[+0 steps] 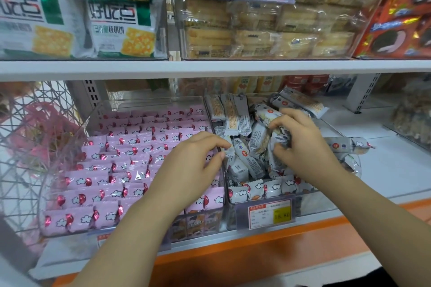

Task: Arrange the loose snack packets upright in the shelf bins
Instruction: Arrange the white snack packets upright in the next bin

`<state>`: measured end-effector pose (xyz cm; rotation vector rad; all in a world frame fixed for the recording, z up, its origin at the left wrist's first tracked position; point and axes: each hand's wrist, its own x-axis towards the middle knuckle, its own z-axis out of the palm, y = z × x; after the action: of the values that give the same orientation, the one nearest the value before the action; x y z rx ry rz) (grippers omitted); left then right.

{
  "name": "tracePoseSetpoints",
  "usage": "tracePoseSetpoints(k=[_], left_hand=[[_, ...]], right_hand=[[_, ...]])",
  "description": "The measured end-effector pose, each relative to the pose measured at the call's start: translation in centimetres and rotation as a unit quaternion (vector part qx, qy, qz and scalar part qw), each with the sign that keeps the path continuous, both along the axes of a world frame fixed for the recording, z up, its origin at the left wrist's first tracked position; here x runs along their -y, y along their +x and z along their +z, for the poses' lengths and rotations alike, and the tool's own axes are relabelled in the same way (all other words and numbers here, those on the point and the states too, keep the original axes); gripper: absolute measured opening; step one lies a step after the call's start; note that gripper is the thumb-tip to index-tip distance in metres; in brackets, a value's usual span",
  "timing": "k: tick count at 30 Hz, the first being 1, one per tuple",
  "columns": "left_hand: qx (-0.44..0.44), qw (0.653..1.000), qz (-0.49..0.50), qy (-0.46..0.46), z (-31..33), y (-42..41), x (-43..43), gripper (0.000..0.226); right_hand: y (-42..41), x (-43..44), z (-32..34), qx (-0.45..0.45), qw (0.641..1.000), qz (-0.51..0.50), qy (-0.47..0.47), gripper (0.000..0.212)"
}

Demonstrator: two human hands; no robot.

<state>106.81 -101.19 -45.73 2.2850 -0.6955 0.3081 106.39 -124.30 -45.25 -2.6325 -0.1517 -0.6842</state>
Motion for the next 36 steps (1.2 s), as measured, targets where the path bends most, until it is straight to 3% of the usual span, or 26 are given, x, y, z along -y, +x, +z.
tracePoseSetpoints(k=[10, 16, 23, 29, 33, 36], left_hand=[[-0.004, 1.000, -0.002, -0.005, 0.0, 0.0, 0.0, 0.022], [-0.002, 1.000, -0.003, -0.005, 0.0, 0.0, 0.1, 0.022], [0.000, 1.000, -0.003, -0.001, 0.0, 0.0, 0.1, 0.023], [-0.001, 1.000, -0.004, 0.007, 0.0, 0.0, -0.1, 0.024], [-0.003, 1.000, -0.006, 0.010, 0.1, 0.0, -0.2, 0.025], [-0.009, 1.000, -0.007, 0.001, 0.1, -0.1, -0.1, 0.024]], right_hand=[[-1.5, 0.4, 1.6, 0.024, 0.990, -0.034, 0.137, 0.029], [-1.4, 0.3, 0.7, -0.067, 0.993, -0.040, 0.091, 0.030], [0.8, -0.3, 1.9, 0.005, 0.998, -0.057, 0.032, 0.040], [2.3, 0.2, 1.7, -0.025, 0.994, -0.070, -0.084, 0.037], [0.3, -0.5, 2.3, 0.014, 0.999, 0.022, -0.023, 0.030], [-0.7, -1.7, 3.5, -0.081, 0.989, 0.120, 0.040, 0.022]])
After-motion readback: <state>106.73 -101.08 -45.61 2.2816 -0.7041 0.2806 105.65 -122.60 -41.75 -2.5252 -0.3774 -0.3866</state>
